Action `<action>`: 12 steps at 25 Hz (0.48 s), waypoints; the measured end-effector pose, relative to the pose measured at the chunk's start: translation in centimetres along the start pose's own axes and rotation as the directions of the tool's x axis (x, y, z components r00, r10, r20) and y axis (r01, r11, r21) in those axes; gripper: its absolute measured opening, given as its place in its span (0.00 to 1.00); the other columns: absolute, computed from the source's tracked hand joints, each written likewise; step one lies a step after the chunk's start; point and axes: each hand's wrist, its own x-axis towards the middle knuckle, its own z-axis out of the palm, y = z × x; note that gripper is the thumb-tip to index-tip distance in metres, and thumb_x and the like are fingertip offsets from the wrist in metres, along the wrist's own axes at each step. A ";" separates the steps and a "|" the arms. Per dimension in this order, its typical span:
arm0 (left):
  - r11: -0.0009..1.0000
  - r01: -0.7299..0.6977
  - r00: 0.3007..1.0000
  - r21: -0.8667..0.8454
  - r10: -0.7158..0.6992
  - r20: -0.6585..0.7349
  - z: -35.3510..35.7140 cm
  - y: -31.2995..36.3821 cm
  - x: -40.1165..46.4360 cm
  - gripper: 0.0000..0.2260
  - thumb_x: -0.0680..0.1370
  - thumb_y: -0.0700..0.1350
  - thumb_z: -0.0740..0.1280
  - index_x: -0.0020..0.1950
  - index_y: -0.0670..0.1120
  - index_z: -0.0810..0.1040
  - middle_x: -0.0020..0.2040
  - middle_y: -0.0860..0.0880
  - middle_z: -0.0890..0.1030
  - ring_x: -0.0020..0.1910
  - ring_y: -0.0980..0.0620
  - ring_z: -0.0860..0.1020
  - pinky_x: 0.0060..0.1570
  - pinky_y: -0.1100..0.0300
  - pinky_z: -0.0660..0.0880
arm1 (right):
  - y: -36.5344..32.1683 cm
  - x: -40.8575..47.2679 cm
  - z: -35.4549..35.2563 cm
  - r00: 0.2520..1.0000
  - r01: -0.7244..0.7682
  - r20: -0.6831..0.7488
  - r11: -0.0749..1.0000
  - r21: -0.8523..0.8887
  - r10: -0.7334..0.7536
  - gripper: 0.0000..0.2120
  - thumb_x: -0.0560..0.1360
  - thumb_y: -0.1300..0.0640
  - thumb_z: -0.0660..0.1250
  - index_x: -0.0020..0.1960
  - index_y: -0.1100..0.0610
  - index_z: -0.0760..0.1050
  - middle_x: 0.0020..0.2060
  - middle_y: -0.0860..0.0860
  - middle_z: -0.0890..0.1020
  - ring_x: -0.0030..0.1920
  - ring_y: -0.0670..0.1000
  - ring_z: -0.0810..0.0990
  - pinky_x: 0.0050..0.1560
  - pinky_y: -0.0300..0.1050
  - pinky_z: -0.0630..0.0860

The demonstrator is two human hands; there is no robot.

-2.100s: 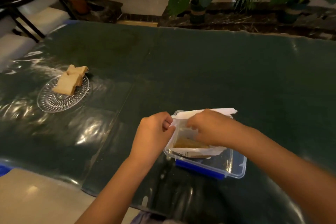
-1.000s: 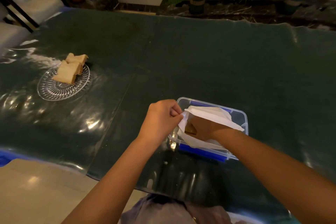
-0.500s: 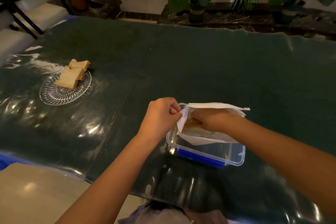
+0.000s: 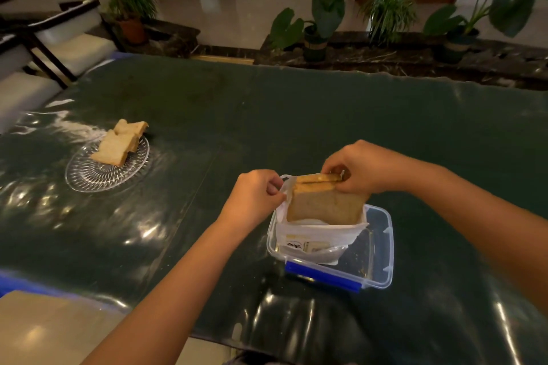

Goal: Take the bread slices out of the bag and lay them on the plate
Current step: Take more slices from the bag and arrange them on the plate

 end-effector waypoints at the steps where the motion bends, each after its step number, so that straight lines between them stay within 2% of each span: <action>1: 1.000 0.005 1.000 -0.013 -0.005 0.030 -0.2 0.0 0.1 0.05 0.71 0.41 0.71 0.46 0.48 0.80 0.36 0.55 0.80 0.36 0.59 0.78 0.32 0.71 0.71 | 0.3 -0.2 -0.7 1.000 -0.005 -0.012 1.000 0.031 0.006 0.09 0.68 0.56 0.68 0.49 0.48 0.79 0.42 0.43 0.81 0.42 0.43 0.78 0.43 0.41 0.78; 4: 0.998 0.053 0.992 -0.021 -0.051 0.116 -1.1 -0.1 0.4 0.10 0.70 0.44 0.73 0.50 0.51 0.80 0.37 0.57 0.81 0.39 0.62 0.79 0.34 0.71 0.71 | 0.8 -0.8 -2.4 0.999 -0.003 -0.048 0.997 0.073 0.006 0.10 0.68 0.55 0.69 0.48 0.47 0.79 0.41 0.41 0.80 0.41 0.39 0.78 0.41 0.35 0.76; 6: 0.999 0.040 0.996 -0.029 -0.037 0.084 -2.1 0.1 0.5 0.16 0.68 0.48 0.74 0.55 0.52 0.78 0.40 0.58 0.82 0.40 0.64 0.79 0.37 0.69 0.73 | 0.8 -1.1 -3.4 0.998 0.007 -0.068 0.996 0.088 -0.001 0.10 0.67 0.55 0.70 0.49 0.47 0.79 0.40 0.39 0.80 0.41 0.36 0.77 0.40 0.33 0.75; 8: 0.994 -0.089 0.995 -0.059 0.091 0.028 -2.9 0.6 1.0 0.24 0.66 0.51 0.75 0.61 0.53 0.74 0.52 0.55 0.81 0.48 0.62 0.78 0.47 0.64 0.75 | 0.4 -1.5 -4.5 0.996 0.027 -0.089 0.994 0.102 -0.018 0.11 0.67 0.55 0.70 0.49 0.46 0.79 0.40 0.37 0.79 0.40 0.34 0.77 0.39 0.31 0.74; 10: 0.970 -0.212 0.972 -0.118 0.222 0.081 -3.2 1.8 1.5 0.31 0.66 0.50 0.75 0.66 0.56 0.68 0.62 0.54 0.75 0.59 0.60 0.74 0.56 0.61 0.72 | 0.0 -1.6 -5.5 0.993 0.050 -0.109 0.993 0.110 -0.038 0.11 0.67 0.55 0.70 0.49 0.47 0.79 0.40 0.38 0.80 0.41 0.33 0.77 0.38 0.31 0.76; 12: 0.927 -0.269 0.936 -0.262 0.316 0.155 -3.0 3.0 2.1 0.30 0.67 0.45 0.75 0.65 0.57 0.68 0.62 0.55 0.76 0.60 0.60 0.74 0.58 0.62 0.72 | -0.5 -1.7 -6.6 0.989 0.082 -0.128 0.992 0.092 -0.070 0.11 0.67 0.55 0.71 0.49 0.47 0.80 0.41 0.39 0.81 0.43 0.31 0.76 0.39 0.29 0.75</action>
